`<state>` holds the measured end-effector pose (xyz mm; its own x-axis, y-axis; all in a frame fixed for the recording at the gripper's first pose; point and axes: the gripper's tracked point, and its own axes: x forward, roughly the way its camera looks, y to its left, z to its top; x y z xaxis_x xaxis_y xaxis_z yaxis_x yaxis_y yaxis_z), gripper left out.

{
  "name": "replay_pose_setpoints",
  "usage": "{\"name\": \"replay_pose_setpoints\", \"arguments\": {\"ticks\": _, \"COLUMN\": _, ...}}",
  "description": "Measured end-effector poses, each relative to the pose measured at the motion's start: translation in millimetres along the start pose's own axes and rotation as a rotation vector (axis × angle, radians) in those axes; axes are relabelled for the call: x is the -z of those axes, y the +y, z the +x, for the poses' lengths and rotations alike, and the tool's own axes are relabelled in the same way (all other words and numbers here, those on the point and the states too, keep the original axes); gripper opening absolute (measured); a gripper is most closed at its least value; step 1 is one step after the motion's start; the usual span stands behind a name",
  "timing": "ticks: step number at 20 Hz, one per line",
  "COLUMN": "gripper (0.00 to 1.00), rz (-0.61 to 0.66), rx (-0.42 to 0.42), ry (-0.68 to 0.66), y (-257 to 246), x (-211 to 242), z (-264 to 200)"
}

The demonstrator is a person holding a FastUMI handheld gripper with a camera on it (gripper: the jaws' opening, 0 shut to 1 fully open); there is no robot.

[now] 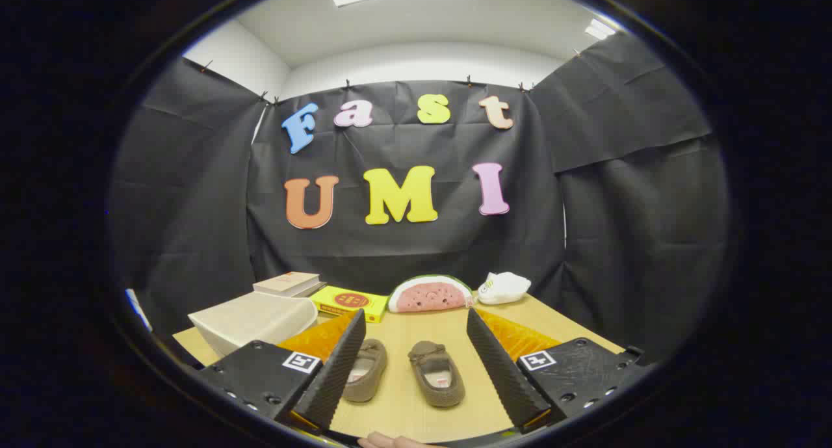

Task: Open the storage box then place both shoes into the box .Put the left shoe in first, then the right shoe, with the right side of both shoes facing outward in a uniform manner.

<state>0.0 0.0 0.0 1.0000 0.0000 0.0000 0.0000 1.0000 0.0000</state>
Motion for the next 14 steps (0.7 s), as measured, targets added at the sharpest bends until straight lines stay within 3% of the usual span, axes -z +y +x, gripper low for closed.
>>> {"name": "replay_pose_setpoints", "arguments": {"ticks": 14, "gripper": 0.95, "rz": 0.010, "rx": -0.004, "ry": 0.031, "y": 3, "x": 17, "z": 21}}
